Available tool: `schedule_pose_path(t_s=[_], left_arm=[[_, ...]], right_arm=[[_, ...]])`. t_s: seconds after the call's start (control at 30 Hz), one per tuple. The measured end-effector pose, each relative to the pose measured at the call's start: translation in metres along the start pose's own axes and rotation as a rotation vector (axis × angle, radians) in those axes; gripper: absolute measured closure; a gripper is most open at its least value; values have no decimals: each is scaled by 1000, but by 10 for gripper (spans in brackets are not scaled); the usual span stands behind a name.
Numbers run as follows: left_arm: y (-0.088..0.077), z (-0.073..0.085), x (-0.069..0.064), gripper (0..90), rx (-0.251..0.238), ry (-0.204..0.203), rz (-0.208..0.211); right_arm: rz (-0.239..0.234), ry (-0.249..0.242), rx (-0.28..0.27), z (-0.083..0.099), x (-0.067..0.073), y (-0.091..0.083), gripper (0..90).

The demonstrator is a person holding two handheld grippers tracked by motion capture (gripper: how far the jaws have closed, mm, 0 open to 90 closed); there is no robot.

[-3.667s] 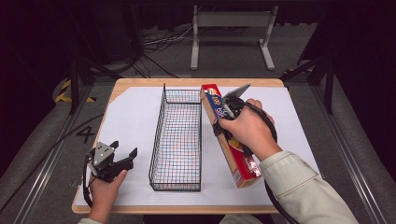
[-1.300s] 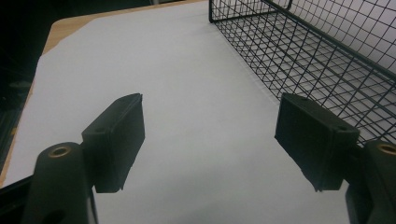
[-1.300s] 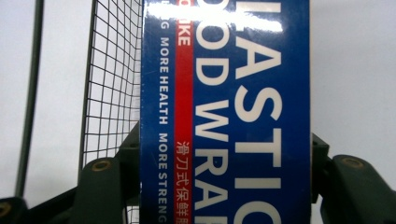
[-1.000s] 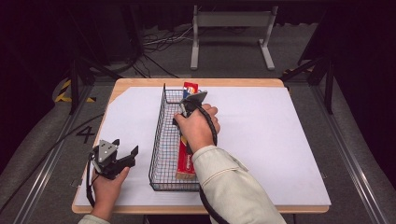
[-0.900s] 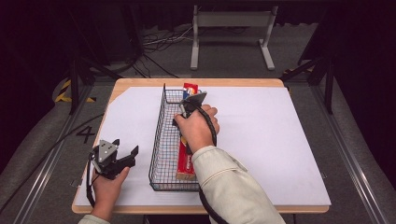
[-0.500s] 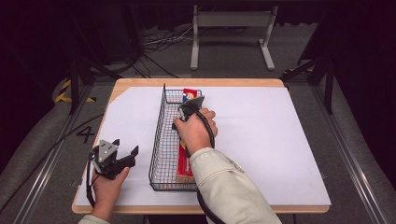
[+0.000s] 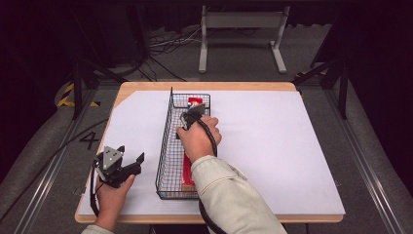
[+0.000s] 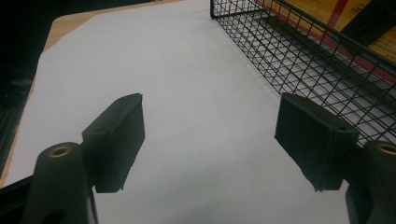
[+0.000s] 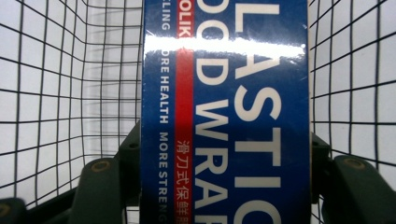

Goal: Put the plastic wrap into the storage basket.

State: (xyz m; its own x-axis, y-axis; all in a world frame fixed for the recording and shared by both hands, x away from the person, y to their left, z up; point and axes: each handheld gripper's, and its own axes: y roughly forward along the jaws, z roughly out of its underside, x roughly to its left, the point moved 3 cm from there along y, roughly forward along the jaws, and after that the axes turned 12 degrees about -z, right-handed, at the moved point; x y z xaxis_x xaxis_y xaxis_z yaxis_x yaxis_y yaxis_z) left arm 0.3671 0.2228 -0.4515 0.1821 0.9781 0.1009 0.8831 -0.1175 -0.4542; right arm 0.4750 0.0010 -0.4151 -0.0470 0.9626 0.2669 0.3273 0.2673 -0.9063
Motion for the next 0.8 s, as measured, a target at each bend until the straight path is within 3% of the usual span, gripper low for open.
schedule_pose_path(t_s=[0.3, 0.8], left_arm=[[-1, 0, 0, 244, -5, 1, 1], [-1, 0, 0, 244, -4, -3, 1]], right_arm=[[-3, 42, 36, 2, 4, 3, 394], [37, 50, 47, 1, 5, 4, 375]])
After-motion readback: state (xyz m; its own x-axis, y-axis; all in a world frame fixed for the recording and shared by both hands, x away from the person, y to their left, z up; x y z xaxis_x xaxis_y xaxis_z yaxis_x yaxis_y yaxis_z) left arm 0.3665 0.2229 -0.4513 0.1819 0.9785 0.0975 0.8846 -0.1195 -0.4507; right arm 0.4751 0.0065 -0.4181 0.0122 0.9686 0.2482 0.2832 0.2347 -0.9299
